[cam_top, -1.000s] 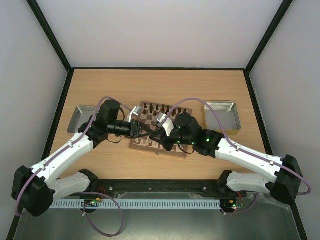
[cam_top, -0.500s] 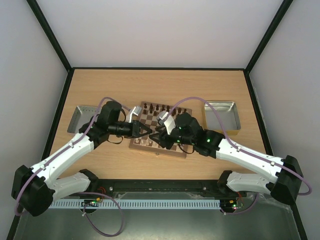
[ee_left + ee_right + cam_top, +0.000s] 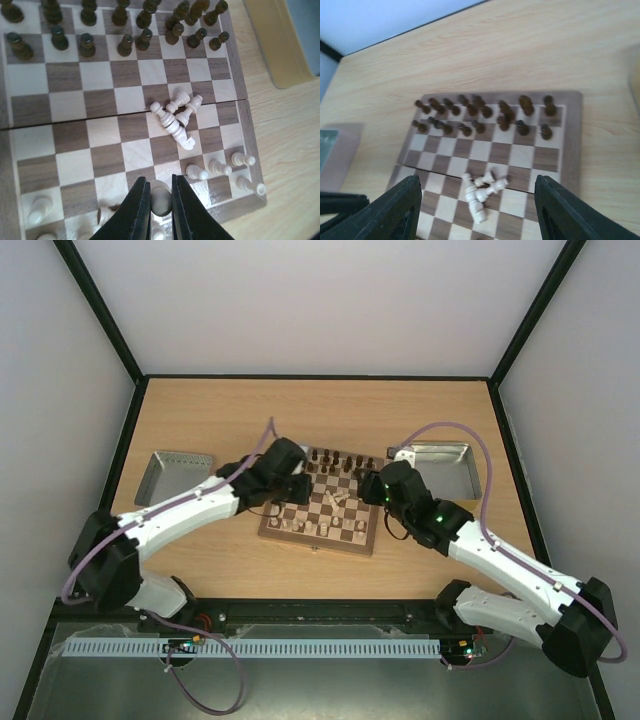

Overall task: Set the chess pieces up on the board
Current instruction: Place the chess piece on the chessboard.

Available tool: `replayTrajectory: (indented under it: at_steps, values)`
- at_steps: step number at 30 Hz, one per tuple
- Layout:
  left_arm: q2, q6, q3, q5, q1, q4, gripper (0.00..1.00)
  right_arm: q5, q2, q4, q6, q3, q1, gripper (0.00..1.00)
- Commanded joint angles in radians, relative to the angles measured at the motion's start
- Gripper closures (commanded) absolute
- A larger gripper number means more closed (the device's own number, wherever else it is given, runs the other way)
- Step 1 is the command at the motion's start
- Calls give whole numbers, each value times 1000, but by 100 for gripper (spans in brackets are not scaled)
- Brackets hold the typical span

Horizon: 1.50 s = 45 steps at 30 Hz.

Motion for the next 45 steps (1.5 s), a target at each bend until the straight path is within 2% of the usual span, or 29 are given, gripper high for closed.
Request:
replayTrajectory:
  at_steps: [1,8,16,28,45]
  values:
    - [124,41,106,-214,-88,-81,95,52,-6,-53,189,-48,-46,39]
    - [269,42,164,-172,-135,-97,94,-15,28,-21,234,-95,-83,39]
    - [337,48,156,-91,-145,-59,93,-29,18,-4,236,-115,-87,39]
    - [372,62,156,-13,-145,-46,92,-24,-2,-5,240,-135,-87,39]
    - [396,64,157,-24,-146,-33,89,-35,-5,3,245,-148,-88,39]
